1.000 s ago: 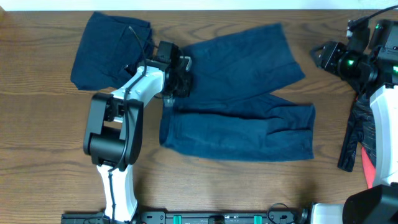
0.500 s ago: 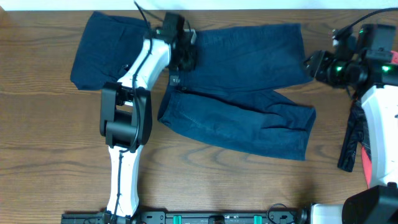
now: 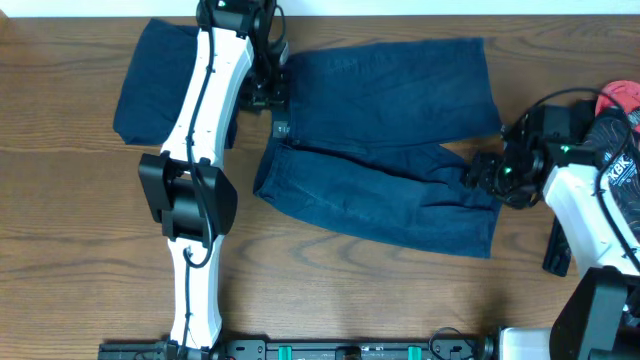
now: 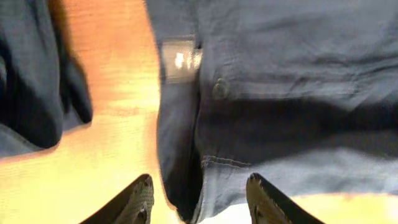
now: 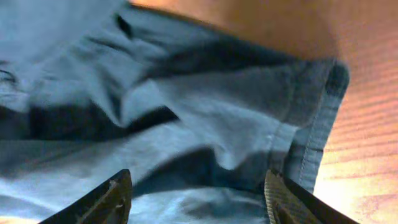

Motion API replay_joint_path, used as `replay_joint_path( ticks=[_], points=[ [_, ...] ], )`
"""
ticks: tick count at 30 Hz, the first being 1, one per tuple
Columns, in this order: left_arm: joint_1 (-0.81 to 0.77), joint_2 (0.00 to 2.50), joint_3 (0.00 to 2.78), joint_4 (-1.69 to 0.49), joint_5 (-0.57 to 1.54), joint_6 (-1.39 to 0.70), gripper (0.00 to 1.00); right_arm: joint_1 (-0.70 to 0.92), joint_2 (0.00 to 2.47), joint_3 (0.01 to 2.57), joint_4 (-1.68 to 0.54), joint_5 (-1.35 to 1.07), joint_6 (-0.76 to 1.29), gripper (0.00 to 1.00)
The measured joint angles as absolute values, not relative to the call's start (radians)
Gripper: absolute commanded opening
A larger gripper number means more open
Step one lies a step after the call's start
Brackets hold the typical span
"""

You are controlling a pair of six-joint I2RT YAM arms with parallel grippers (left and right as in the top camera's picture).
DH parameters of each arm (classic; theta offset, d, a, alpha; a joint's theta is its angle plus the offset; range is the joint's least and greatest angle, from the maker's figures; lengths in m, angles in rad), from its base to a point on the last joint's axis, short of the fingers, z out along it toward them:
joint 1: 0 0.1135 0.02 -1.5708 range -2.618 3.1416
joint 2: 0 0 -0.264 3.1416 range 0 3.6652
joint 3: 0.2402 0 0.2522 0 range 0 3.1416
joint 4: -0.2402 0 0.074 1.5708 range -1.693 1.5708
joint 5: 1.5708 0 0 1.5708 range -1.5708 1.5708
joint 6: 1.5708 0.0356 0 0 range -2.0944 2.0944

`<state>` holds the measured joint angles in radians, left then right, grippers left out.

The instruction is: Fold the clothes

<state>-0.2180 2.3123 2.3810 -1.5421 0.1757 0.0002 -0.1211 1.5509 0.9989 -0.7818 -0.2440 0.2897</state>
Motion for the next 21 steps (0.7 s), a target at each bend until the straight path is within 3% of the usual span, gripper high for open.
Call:
replay_joint_path(
  ticks=[9,13,15,18,21],
  points=[
    [-0.211,2.067,2.329,-1.612,0.091,-0.005,0.54,-0.121,1.551,0.986,-0.79,-0.244,0.3,0.71],
    [-0.211,1.825,2.135,-1.611,0.089,-0.017,0.58,-0.121,1.551,0.986,-0.826,-0.25,0.302,0.71],
    [-0.211,1.716,2.003,-1.601,0.094,-0.023,0.65,-0.121,1.551,0.986,-0.843,-0.258,0.294,0.71],
    [-0.211,1.583,1.751,-1.448,0.124,-0.027,0.73,-0.121,1.551,0.986,-0.848,-0.28,0.268,0.71],
    [-0.211,1.529,1.495,-1.216,0.178,-0.021,0.74,-0.121,1.551,0.986,-0.848,-0.317,0.24,0.71]
  ],
)
